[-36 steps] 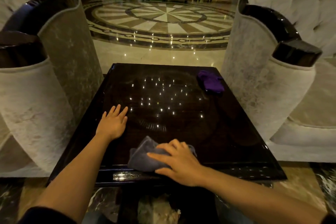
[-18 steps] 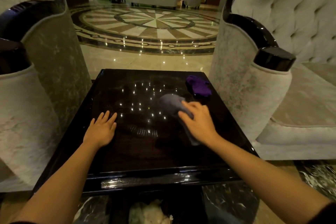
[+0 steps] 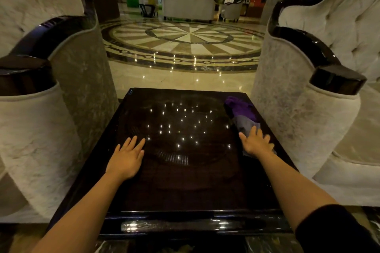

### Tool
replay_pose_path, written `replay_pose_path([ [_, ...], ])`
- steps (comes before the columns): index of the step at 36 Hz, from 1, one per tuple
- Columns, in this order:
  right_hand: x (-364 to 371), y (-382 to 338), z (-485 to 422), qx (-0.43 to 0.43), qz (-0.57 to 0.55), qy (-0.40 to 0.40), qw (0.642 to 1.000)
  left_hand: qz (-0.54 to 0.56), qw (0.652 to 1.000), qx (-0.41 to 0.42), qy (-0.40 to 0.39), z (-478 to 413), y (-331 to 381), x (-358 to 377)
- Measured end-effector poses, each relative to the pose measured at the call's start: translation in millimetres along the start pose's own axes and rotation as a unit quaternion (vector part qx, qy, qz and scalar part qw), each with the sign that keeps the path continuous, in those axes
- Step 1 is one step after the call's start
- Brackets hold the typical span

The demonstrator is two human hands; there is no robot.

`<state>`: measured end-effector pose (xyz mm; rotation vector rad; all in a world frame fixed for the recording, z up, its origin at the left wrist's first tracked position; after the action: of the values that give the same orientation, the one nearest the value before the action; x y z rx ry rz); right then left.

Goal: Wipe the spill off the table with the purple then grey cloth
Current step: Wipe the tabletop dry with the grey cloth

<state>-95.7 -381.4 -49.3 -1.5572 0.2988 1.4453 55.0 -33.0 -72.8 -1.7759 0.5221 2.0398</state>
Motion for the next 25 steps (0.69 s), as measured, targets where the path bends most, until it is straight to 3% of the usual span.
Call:
replay_pose_path([
  [12,-1.6,-3.8,0.8,0.024,0.025,-0.041,0.999,-0.006,1.000,-0.006,-0.016,-0.9,1.6,-1.7],
  [22,-6.6,-42.1,27.7,-0.059,0.048,-0.056,0.996,-0.136,0.987,-0.016,-0.087,-2.4,10.9,-24.9],
  [25,-17.6,-56.8,41.7,-0.078,0.054,-0.071,0.993,-0.132,0.989,-0.012,-0.065,-1.6,18.1,-47.0],
])
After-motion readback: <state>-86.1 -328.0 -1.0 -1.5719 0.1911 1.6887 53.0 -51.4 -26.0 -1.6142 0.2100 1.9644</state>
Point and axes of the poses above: each hand's wrist, its own z-axis away from the middle knuckle, its own x-axis out of the palm, y = z × x, the point moved 6 cm from there along -z, towards the middle knuckle, and after that the axes turned 10 degrees about -z, right-handed, at the moved point
